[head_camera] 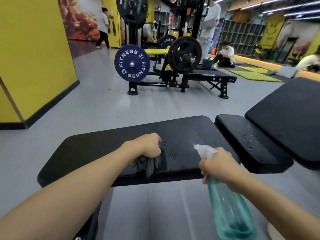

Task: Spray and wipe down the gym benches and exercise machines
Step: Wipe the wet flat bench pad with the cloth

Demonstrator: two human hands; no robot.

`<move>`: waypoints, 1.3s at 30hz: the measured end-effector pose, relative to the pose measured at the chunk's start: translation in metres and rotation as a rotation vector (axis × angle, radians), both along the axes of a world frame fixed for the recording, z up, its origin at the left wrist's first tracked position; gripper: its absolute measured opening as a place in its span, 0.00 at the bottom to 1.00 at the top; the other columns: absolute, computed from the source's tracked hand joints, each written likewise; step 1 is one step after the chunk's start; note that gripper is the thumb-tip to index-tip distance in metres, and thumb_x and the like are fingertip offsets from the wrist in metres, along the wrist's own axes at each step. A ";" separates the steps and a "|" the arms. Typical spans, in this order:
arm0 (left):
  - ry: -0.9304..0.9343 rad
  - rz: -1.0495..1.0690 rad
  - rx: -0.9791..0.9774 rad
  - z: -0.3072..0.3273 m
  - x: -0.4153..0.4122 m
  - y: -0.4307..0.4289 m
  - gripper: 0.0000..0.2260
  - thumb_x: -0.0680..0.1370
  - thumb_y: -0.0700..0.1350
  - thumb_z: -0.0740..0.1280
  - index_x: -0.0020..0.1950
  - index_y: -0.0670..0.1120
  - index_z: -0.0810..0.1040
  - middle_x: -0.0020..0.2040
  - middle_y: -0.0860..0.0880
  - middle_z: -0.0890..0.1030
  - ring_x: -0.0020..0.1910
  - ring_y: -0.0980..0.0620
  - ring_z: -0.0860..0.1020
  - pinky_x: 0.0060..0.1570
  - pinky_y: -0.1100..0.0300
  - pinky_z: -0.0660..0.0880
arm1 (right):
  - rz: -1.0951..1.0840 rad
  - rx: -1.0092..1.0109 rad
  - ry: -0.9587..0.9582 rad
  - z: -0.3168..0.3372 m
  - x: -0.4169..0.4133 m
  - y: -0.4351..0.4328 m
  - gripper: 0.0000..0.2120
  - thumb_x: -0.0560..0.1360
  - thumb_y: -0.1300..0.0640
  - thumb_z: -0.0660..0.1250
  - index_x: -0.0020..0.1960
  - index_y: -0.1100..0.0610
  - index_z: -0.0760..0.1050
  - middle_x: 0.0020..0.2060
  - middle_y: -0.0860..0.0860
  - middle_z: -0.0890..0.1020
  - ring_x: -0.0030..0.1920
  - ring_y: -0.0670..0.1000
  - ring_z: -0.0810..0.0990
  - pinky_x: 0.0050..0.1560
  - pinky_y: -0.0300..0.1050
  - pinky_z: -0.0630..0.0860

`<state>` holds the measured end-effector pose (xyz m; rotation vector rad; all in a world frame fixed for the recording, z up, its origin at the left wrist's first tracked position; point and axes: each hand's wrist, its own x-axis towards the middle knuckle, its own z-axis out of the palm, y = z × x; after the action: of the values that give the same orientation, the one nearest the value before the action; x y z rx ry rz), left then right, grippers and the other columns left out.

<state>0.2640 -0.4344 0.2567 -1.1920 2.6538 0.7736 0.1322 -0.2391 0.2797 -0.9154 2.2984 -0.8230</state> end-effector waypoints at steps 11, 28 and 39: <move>0.061 -0.180 -0.011 0.010 -0.073 0.047 0.24 0.75 0.39 0.60 0.72 0.48 0.72 0.67 0.48 0.77 0.66 0.46 0.75 0.66 0.52 0.73 | -0.153 -0.064 -0.021 -0.006 -0.051 0.048 0.25 0.69 0.65 0.62 0.64 0.50 0.73 0.50 0.56 0.78 0.30 0.57 0.85 0.44 0.52 0.81; 0.366 -0.254 0.241 -0.102 -0.179 0.202 0.03 0.76 0.41 0.66 0.47 0.44 0.78 0.41 0.48 0.79 0.43 0.46 0.78 0.45 0.54 0.77 | -0.431 0.123 0.317 -0.148 -0.125 0.136 0.24 0.80 0.38 0.58 0.60 0.59 0.69 0.57 0.57 0.75 0.56 0.61 0.76 0.48 0.50 0.69; 0.409 -0.031 0.410 -0.241 -0.219 0.213 0.08 0.75 0.41 0.73 0.48 0.43 0.75 0.42 0.39 0.83 0.31 0.47 0.78 0.29 0.59 0.76 | -0.442 0.192 0.297 -0.318 -0.178 0.140 0.19 0.79 0.47 0.66 0.58 0.62 0.67 0.55 0.61 0.77 0.54 0.64 0.77 0.50 0.54 0.72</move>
<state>0.0449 -0.2217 0.0158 -0.9625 2.5966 1.6098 -0.0458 -0.0989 -0.0387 -0.4722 2.8399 -0.6518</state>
